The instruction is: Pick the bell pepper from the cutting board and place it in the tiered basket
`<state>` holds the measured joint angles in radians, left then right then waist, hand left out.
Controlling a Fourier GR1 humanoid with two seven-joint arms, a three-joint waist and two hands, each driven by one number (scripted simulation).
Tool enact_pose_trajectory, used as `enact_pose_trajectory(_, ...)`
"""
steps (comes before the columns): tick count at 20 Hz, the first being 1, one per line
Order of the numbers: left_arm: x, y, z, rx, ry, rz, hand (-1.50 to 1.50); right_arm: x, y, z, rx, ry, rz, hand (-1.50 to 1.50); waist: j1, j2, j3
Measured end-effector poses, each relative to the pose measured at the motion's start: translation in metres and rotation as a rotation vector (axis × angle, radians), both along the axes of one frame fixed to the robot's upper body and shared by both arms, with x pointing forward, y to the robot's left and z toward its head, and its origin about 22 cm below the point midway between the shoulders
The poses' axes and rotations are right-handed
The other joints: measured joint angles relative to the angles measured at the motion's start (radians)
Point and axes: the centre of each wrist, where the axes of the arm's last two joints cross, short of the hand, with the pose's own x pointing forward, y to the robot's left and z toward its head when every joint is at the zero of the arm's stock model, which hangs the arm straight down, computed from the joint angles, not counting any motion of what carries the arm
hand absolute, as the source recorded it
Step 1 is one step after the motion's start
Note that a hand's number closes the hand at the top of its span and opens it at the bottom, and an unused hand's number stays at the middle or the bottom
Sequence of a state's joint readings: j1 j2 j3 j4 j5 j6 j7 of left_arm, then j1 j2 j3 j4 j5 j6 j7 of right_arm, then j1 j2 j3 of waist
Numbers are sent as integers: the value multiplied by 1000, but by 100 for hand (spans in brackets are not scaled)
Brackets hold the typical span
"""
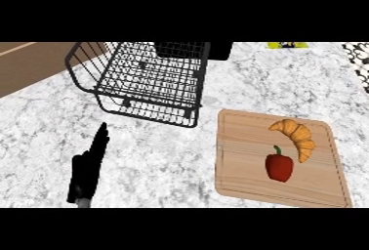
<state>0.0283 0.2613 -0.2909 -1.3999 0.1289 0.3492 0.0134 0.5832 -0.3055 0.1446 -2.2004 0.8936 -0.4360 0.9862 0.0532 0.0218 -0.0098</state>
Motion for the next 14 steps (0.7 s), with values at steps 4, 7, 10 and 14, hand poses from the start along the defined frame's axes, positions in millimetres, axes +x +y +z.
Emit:
enact_pose_trajectory(4, 0, 0, -1, 1, 5, -3, 0, 23, 23, 5, -59, 49, 11, -150, 3, -4, 2)
enact_pose_trajectory(7, 0, 0, -2, -2, 6, -2, 0, 40, 41, 1, -93, 105, 23, -150, 1, -7, 4)
enact_pose_trajectory(10, 2, 0, -2, -2, 13, 3, 0, 56, 56, -4, -97, 164, 27, -150, -5, -9, 5)
enact_pose_trajectory(14, 2, 1, -5, -4, 8, 12, 0, 77, 72, -5, -98, 224, 41, -150, -16, -13, 7)
